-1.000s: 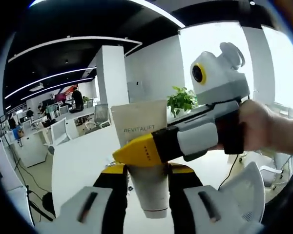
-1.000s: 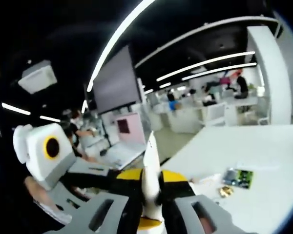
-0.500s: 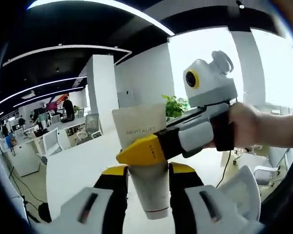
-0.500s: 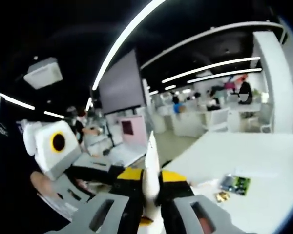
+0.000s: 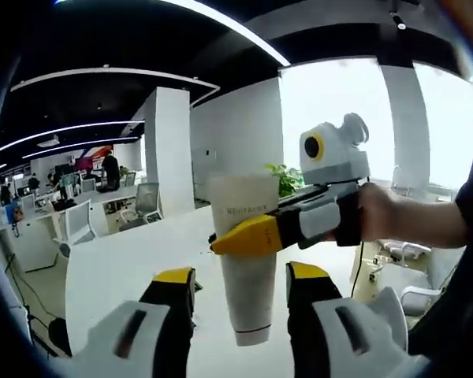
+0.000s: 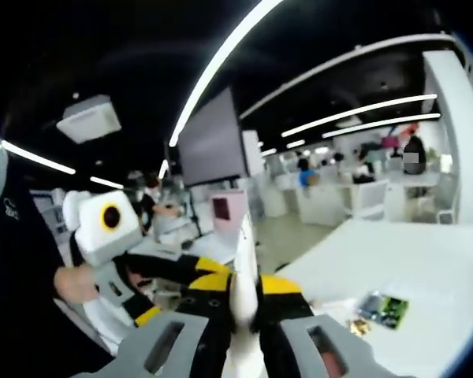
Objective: Arrange the skincare products in the storage area until every visible bottle or jar stands upright without overlapping.
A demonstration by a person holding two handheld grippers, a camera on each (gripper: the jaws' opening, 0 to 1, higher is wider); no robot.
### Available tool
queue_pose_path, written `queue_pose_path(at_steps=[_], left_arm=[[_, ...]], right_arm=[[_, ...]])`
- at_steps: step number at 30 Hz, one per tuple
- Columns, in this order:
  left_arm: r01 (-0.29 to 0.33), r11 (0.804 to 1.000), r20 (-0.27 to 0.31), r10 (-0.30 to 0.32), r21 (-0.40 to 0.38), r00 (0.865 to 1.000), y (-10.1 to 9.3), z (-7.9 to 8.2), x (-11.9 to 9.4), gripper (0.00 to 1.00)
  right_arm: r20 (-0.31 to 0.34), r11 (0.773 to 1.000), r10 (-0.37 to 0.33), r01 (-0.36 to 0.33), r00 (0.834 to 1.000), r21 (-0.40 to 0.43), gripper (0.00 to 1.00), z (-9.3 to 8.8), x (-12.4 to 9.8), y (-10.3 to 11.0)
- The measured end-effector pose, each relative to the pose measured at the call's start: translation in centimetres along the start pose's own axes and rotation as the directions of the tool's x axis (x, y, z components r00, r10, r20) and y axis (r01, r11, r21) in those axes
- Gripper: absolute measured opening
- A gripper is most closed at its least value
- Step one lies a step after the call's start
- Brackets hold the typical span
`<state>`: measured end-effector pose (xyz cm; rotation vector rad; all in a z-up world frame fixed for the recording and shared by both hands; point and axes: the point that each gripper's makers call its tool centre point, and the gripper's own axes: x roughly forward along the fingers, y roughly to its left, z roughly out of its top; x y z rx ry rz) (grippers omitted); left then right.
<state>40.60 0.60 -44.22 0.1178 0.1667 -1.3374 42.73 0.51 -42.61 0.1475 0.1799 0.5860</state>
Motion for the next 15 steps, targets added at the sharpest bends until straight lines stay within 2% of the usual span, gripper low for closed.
queue_pose_path(at_steps=[4,6,8,9,10,12,15], left_arm=[[0.075,0.997,-0.004,-0.075,-0.006,0.997,-0.9,0.5,0.6,0.46],[0.152,0.988,-0.047,-0.15,0.041,0.988,-1.9,0.2,0.8,0.47],[0.183,0.98,-0.059,-0.179,0.079,0.982,-2.3,0.2,1.1,0.45],[0.187,0.98,-0.056,-0.183,0.075,0.981,-2.3,0.2,1.2,0.46],[0.232,0.972,-0.05,-0.23,0.029,0.972,-2.8,0.1,1.6,0.45],[0.273,0.962,-0.038,-0.273,-0.004,0.961,-3.2,0.1,2.1,0.46],[0.295,0.955,-0.07,-0.292,0.028,0.954,-3.3,-0.7,2.8,0.46]], right_arm=[[-0.003,0.997,0.073,-0.073,0.997,-0.034,0.04,0.4,-0.6,0.5],[0.002,0.99,0.128,-0.128,0.992,-0.056,0.04,0.6,-0.9,1.0],[0.001,0.985,0.162,-0.162,0.987,-0.061,0.04,0.7,-1.2,1.1],[0.0,0.984,0.169,-0.169,0.986,-0.064,0.04,0.7,-1.2,1.2],[-0.002,0.98,0.184,-0.184,0.983,-0.077,0.04,0.8,-1.4,1.2],[-0.006,0.969,0.215,-0.214,0.977,-0.12,0.04,0.8,-1.7,1.4],[-0.029,0.95,0.271,-0.272,0.962,-0.156,0.04,0.7,-2.4,1.9]])
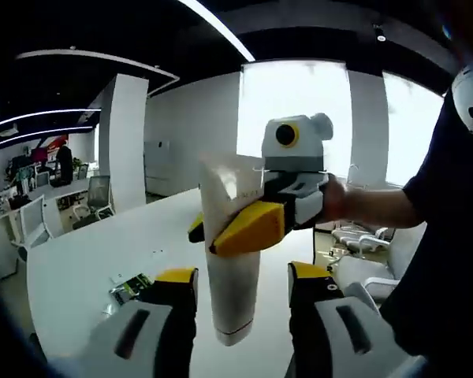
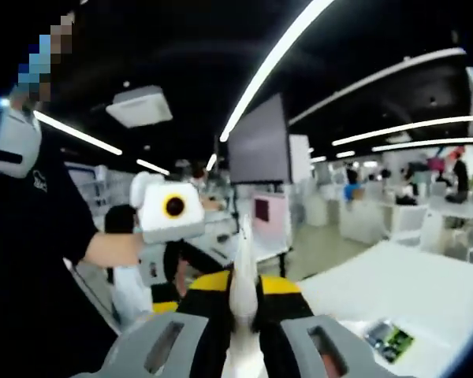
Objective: Arrange the skincare products in the storage area until every visible bottle or jar stands upright without overlapping.
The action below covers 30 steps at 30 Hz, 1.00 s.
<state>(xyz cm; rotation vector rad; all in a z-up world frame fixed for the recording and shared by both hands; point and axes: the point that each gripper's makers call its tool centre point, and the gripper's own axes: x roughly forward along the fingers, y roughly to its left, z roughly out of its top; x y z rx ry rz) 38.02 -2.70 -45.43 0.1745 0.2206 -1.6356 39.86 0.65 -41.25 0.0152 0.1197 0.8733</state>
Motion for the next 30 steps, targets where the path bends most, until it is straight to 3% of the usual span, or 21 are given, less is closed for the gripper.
queue_pose_path(at_steps=[1,3,6,11,15,21,26,30], left_arm=[[0.017,1.0,-0.029,-0.017,0.006,0.999,-0.1,-0.6,0.3,0.45],[0.058,0.998,-0.034,-0.058,-0.004,0.998,-0.4,-1.0,0.8,0.45],[0.146,0.987,0.036,-0.144,-0.061,0.989,-1.4,-0.3,1.4,0.43],[0.203,0.975,0.133,-0.191,-0.089,0.973,-2.1,0.8,2.1,0.37],[0.189,0.977,0.133,-0.176,-0.094,0.975,-1.4,0.0,2.5,0.26],[0.185,0.977,0.145,-0.169,-0.102,0.975,-0.3,-0.3,2.5,0.25],[0.178,0.973,0.238,-0.139,-0.15,0.961,1.3,0.1,2.0,0.22],[0.175,0.974,0.241,-0.137,-0.146,0.961,1.8,-0.2,1.7,0.22]], right_arm=[[-0.002,1.0,0.023,-0.023,1.0,-0.009,0.04,0.0,-0.2,0.3],[-0.009,0.997,0.07,-0.071,0.997,-0.015,0.04,0.0,-0.6,0.8],[-0.016,0.99,0.141,-0.141,0.99,-0.017,0.04,0.0,-1.1,1.5],[-0.028,0.981,0.192,-0.192,0.981,-0.01,0.04,-0.4,-1.6,1.4],[-0.043,0.979,0.205,-0.205,0.978,0.001,0.04,-0.9,-1.6,1.0],[-0.05,0.984,0.176,-0.176,0.983,0.006,0.06,-1.3,-0.9,-0.1],[-0.007,0.997,0.071,-0.071,0.997,0.007,0.11,-0.8,-0.1,-2.0],[0.004,0.998,0.063,-0.063,0.998,-0.003,0.12,-1.0,0.4,-2.3]])
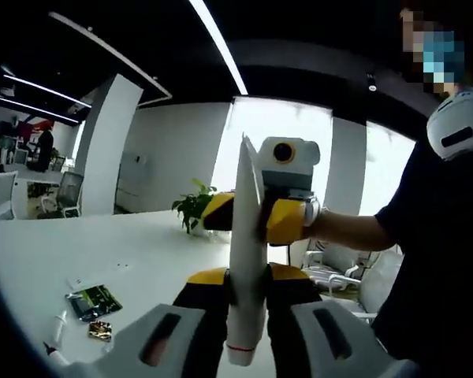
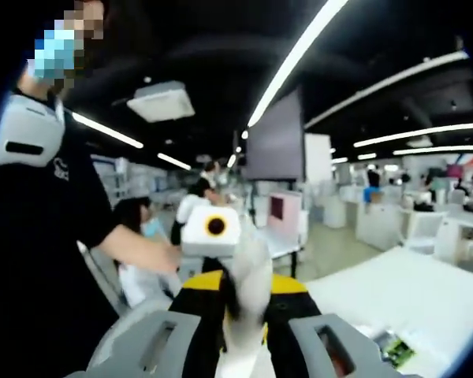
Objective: Arrange the skincare products in the storage area until every visible bottle or jar stands upright without overlapping.
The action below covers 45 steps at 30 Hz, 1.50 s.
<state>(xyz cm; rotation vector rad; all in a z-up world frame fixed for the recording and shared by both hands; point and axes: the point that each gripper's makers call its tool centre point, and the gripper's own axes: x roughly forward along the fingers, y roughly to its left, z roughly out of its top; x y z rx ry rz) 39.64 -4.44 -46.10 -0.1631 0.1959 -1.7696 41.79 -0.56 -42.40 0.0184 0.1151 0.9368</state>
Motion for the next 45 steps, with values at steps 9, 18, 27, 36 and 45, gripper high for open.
queue_pose_path(at_steps=[9,18,27,36,45], left_arm=[[0.025,1.0,0.042,-0.025,0.0,0.999,0.8,0.6,-0.6,0.21],[0.054,0.999,0.037,-0.054,0.002,0.998,1.0,0.3,-0.4,0.23],[0.054,0.998,-0.016,-0.055,-0.04,0.998,1.9,-1.5,0.2,0.26],[0.006,0.997,-0.021,-0.008,-0.079,1.0,3.1,-2.7,0.1,0.27],[-0.099,0.981,-0.01,0.098,-0.164,0.995,5.5,-5.1,-1.5,0.25]], right_arm=[[0.033,0.999,-0.014,0.012,0.999,0.041,0.14,-0.2,-0.2,-1.0],[0.069,0.998,0.016,-0.02,0.997,0.051,0.07,-0.6,-1.1,-1.0],[0.079,0.999,0.036,-0.034,0.996,-0.034,0.03,-2.4,-1.0,-1.0],[0.107,1.0,0.017,-0.017,0.994,-0.008,0.03,-3.8,-0.4,-2.0],[0.07,0.999,0.018,-0.02,0.997,0.026,0.02,-7.2,0.9,-3.5]])
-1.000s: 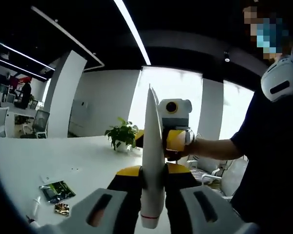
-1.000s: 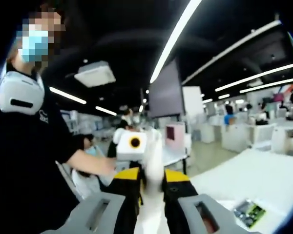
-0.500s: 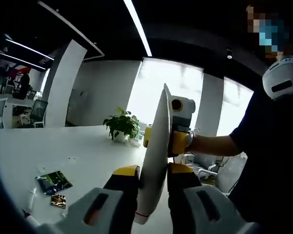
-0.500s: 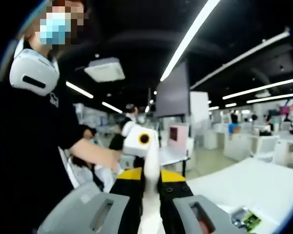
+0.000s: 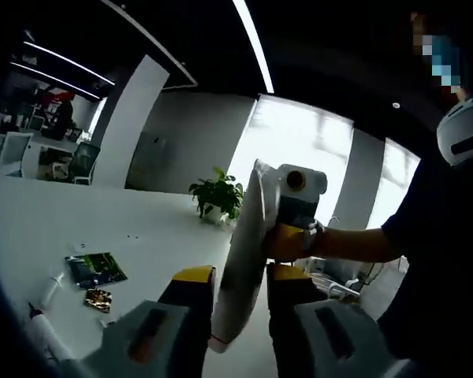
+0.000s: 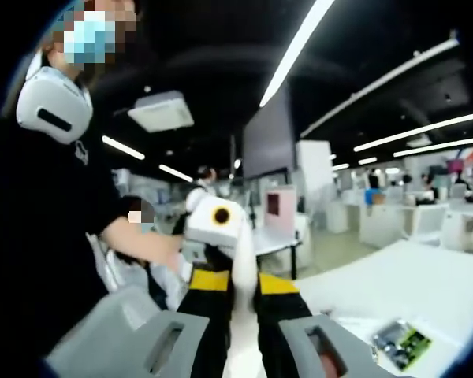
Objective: Arrange the skincare products in the storage area until every visible bottle or jar stands upright without overlapping.
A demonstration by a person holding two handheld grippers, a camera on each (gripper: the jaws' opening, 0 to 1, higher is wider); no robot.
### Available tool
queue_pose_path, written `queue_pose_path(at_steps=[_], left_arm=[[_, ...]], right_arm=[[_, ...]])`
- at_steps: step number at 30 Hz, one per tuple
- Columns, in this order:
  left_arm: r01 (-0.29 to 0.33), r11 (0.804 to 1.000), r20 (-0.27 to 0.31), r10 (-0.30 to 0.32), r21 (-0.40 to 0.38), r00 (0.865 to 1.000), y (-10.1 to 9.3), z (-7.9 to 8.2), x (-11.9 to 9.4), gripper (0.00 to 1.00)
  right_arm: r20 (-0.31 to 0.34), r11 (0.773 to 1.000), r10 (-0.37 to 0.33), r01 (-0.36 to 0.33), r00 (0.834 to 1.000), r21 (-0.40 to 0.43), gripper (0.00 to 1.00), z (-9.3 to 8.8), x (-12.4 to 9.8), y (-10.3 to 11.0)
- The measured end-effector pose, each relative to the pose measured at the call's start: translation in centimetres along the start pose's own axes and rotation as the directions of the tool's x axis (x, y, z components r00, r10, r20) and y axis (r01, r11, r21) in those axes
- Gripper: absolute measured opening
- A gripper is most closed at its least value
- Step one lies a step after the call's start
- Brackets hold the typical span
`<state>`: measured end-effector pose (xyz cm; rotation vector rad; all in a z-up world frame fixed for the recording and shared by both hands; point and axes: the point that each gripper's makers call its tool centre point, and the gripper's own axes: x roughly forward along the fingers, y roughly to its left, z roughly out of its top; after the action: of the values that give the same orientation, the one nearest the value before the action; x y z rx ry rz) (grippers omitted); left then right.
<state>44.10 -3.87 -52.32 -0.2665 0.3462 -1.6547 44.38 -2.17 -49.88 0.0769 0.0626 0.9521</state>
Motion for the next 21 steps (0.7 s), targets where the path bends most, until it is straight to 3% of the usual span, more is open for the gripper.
queue_pose_path(at_steps=[5,10,17,21], left_arm=[[-0.095,0.995,-0.051,0.095,0.01,0.994,1.5,-2.3,-1.4,0.39],[-0.139,0.99,-0.066,0.141,0.029,0.988,1.9,-3.4,-2.2,0.49],[-0.245,0.964,-0.099,0.255,0.102,0.962,2.8,-4.9,-3.3,0.73],[-0.287,0.95,-0.115,0.301,0.123,0.947,2.9,-5.6,-4.2,0.8]], right_arm=[[0.005,1.0,-0.009,0.009,1.0,0.017,0.02,-1.4,0.5,-1.0],[-0.003,1.0,-0.017,0.017,1.0,0.018,0.02,-2.0,0.6,-1.6],[0.001,0.999,-0.036,0.036,0.999,0.009,0.02,-2.6,0.1,-2.7],[0.004,0.999,-0.051,0.051,0.999,0.008,0.02,-3.1,-0.3,-3.5]])
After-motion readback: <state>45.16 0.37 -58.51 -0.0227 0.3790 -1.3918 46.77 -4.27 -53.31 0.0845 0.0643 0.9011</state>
